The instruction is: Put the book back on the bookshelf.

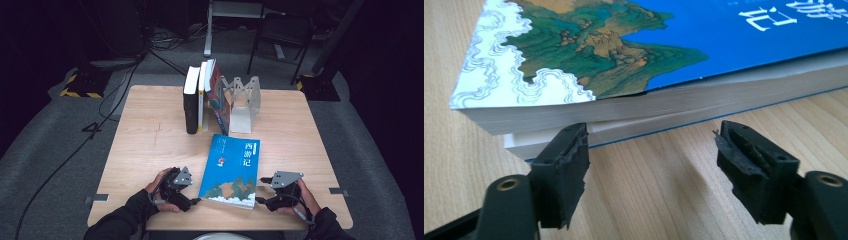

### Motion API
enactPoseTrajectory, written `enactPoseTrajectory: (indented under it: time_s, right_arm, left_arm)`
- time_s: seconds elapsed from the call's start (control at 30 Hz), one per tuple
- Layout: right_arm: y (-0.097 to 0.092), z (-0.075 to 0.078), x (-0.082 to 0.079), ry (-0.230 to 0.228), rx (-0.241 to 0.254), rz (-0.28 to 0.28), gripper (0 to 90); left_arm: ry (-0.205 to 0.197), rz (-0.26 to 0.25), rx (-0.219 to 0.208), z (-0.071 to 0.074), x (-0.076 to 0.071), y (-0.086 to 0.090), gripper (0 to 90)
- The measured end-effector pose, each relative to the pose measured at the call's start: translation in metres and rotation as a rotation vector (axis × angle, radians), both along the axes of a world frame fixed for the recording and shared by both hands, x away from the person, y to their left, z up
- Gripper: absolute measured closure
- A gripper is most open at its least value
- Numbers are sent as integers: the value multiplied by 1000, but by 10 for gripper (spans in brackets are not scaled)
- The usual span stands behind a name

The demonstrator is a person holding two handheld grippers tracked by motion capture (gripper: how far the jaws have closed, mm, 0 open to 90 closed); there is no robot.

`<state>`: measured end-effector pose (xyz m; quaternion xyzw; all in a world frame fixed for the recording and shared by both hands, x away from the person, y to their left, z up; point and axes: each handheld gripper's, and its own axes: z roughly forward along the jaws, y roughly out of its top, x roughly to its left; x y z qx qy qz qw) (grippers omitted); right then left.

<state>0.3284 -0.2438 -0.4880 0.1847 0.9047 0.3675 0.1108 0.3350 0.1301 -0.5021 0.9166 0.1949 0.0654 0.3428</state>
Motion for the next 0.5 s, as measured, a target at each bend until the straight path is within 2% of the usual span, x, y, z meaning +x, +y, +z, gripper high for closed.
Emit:
enactPoseTrajectory:
  time_s: [0.2,0.33,0.43,0.5]
  right_arm:
    - [1,-5,2,10,-39,9,318]
    - [-4,-6,5,22,-21,-7,316]
    - [-2,-5,5,17,-8,1,314]
    - [0,-4,4,5,-26,3,306]
  left_arm:
    - [-2,6,3,0,-1,0,94]
    - [2,9,3,1,-2,-1,101]
    - [7,10,21,4,-4,-2,136]
    - [5,1,14,6,-6,-3,175]
